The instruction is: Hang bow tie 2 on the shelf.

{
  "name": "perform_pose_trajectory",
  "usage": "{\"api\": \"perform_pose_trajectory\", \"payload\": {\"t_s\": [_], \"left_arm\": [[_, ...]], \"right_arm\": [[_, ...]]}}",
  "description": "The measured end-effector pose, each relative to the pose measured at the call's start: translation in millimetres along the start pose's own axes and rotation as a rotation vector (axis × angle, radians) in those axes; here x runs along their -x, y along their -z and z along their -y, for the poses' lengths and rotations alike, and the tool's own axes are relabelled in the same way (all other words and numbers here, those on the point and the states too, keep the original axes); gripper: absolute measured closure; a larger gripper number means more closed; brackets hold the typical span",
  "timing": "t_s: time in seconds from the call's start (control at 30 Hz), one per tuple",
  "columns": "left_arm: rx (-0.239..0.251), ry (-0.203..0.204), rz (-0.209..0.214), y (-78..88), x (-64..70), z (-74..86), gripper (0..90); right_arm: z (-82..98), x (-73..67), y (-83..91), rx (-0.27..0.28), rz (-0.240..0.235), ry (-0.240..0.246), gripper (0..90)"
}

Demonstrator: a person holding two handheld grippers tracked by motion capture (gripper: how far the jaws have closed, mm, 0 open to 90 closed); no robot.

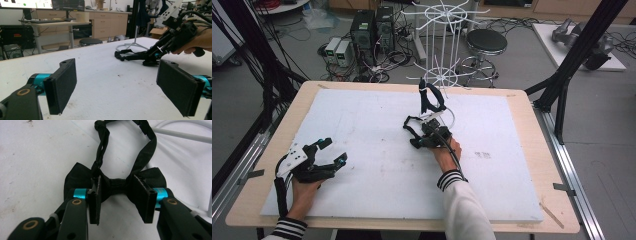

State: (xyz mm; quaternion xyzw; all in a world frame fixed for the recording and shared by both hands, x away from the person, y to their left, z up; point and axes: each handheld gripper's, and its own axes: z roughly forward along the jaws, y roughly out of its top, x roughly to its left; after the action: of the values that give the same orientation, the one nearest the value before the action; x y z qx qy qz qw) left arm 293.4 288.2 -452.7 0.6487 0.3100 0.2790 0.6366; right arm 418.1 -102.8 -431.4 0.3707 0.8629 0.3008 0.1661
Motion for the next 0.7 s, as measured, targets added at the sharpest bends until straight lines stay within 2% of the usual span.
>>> {"api": "perform_pose_trajectory", "payload": {"t_s": [0.3,0.7], "left_arm": [[0.003,-0.003,0.0,0.1,-0.1,0.0,17.0],[0.001,-0.001,0.002,0.4,-0.3,0.0,17.0]], "right_arm": [[-1.4,-3.2,2.7,-0.023,0.021,0.017,73.1],[-1.9,-5.2,3.5,-0.028,0.033,0.036,75.6]]}}
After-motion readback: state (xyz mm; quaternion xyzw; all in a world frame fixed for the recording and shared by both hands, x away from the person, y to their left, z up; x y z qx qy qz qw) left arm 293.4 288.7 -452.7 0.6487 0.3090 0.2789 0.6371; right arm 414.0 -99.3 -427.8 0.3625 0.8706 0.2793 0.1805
